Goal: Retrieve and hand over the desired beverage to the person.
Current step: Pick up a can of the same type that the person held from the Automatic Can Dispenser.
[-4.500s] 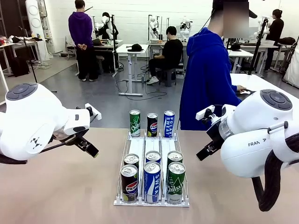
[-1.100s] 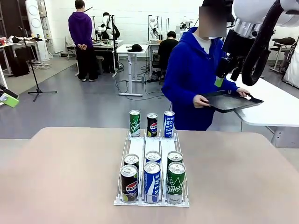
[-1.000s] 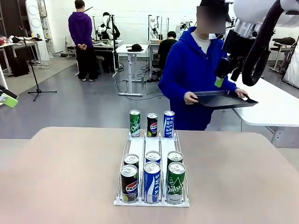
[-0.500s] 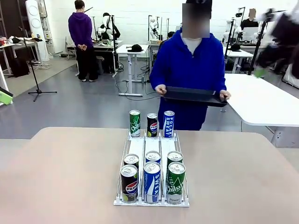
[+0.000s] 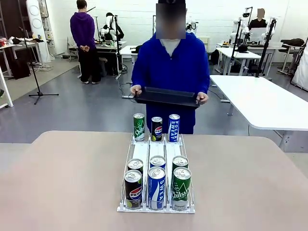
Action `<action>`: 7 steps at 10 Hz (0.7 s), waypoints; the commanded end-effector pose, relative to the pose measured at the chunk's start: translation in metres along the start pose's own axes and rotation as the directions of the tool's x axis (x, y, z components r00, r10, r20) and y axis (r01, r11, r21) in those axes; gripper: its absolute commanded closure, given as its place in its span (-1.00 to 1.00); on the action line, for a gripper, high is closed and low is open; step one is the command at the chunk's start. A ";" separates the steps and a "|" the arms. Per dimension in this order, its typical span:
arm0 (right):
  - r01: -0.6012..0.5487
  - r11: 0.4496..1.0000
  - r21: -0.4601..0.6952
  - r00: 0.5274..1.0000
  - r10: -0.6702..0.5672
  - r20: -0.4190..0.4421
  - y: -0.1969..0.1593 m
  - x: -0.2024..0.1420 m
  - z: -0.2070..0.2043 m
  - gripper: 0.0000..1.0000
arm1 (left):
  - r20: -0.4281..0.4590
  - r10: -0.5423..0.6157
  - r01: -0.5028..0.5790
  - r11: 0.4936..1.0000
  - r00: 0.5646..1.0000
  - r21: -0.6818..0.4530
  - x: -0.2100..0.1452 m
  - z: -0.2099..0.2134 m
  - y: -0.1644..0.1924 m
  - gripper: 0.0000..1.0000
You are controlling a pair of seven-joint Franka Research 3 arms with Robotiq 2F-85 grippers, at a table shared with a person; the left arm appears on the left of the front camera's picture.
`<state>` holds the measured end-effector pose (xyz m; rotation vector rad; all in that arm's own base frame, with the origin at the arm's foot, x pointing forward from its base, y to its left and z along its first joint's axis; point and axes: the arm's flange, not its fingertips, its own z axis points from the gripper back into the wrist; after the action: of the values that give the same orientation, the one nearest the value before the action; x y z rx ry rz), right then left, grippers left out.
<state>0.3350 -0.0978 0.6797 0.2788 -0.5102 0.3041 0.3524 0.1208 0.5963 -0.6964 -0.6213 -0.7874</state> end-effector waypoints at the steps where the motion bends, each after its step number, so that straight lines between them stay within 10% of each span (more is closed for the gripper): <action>1: -0.059 0.995 0.080 0.997 0.054 0.055 0.000 -0.002 -0.009 -1.00 | 0.031 -0.010 0.010 1.000 0.999 0.000 0.001 0.007 0.003 -1.00; 7: -0.082 0.963 0.255 0.982 0.034 0.184 -0.029 -0.011 -0.001 -1.00 | 0.017 0.011 -0.011 1.000 1.000 0.004 -0.002 0.007 0.002 -1.00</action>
<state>0.3355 -0.1242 0.6735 0.5243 -0.6602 0.4208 0.3510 0.1259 0.5973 -0.6947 -0.6189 -0.7549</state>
